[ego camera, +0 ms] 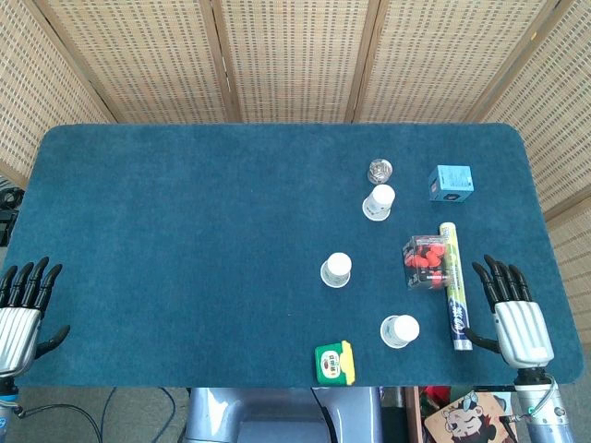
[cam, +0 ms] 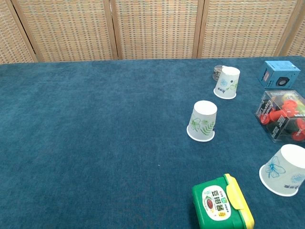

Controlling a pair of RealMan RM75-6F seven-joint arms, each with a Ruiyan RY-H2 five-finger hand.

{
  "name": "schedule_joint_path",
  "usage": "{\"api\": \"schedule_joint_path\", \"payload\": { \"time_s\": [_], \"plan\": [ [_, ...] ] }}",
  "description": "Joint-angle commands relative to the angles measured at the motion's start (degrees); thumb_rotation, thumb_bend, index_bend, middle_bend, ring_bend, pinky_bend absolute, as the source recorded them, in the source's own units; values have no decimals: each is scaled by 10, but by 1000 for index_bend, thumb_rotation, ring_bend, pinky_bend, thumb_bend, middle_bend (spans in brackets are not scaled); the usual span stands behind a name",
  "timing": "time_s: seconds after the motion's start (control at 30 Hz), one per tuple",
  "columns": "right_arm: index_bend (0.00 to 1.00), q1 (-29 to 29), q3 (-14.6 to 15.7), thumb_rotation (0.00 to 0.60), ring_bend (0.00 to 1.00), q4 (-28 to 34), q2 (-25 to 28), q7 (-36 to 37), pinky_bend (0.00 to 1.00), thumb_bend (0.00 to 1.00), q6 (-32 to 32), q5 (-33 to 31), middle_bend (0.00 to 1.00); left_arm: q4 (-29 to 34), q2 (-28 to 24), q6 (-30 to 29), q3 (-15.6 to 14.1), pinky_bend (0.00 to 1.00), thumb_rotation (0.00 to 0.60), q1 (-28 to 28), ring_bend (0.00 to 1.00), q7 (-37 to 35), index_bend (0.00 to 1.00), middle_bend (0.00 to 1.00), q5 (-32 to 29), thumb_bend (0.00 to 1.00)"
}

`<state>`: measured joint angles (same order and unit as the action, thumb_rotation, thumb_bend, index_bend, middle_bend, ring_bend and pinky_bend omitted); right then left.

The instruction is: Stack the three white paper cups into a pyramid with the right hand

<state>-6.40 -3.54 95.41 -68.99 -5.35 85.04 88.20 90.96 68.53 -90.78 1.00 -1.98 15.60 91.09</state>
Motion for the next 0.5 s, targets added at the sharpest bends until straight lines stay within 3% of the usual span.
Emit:
{"api": "schedule_joint_path", "payload": {
  "time_s": [0.03, 0.5],
  "plan": [
    [0, 0, 0, 600, 0, 0, 0, 1, 0, 131, 1, 1, 0, 0, 0, -1, 0, 0, 600, 0, 0, 0, 0, 0, 0, 207],
    [0, 2, 2, 600, 0, 8, 5, 4, 0, 131, 6, 9, 0, 2, -2, -4, 0, 0, 600, 1, 0, -1, 0, 0, 2, 207]
  ]
}}
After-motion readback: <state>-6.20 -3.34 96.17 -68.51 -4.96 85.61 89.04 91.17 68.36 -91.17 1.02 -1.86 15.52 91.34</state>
